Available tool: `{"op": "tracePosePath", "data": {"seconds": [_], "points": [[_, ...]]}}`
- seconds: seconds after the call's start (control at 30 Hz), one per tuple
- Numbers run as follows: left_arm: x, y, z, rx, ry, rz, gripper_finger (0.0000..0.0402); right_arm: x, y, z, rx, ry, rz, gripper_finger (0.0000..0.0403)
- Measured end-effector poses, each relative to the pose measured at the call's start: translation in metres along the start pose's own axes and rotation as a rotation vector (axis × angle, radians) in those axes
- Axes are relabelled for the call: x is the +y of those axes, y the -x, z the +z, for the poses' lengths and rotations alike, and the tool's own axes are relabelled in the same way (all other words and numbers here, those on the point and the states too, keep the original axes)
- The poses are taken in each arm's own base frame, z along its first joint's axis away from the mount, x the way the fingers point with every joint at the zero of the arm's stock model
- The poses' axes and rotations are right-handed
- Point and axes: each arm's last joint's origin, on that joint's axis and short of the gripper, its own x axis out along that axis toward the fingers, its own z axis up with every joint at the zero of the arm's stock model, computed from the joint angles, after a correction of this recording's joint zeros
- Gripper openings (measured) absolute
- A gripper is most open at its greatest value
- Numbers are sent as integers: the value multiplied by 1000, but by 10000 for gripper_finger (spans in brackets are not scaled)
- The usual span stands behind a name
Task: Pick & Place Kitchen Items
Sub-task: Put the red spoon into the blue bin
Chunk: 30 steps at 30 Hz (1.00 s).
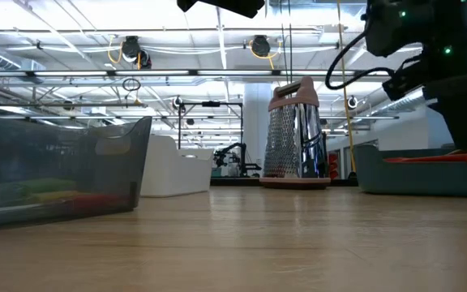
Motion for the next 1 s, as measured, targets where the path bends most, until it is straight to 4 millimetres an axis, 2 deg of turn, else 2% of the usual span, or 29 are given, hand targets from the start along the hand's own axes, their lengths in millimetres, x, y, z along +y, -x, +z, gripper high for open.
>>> {"op": "tracePosePath", "data": {"seconds": [0.3,0.5,0.6,0.8,1.0], "points": [[-1,1,-1,5,-3,-2,97,0,-20,-1,61,-55,-56,135],[-1,1,-1,7,-6,-1,97,-4,-24,-1,71,-58,-59,133],[-1,1,-1,8,-6,-1,97,-4,-24,0,72,-48,-57,116],[-1,1,-2,12,-10,0,97,-4,-24,0,77,-20,-51,50],[-1,1,-2,11,-9,0,97,-4,-23,-2,119,3,-22,50]]}}
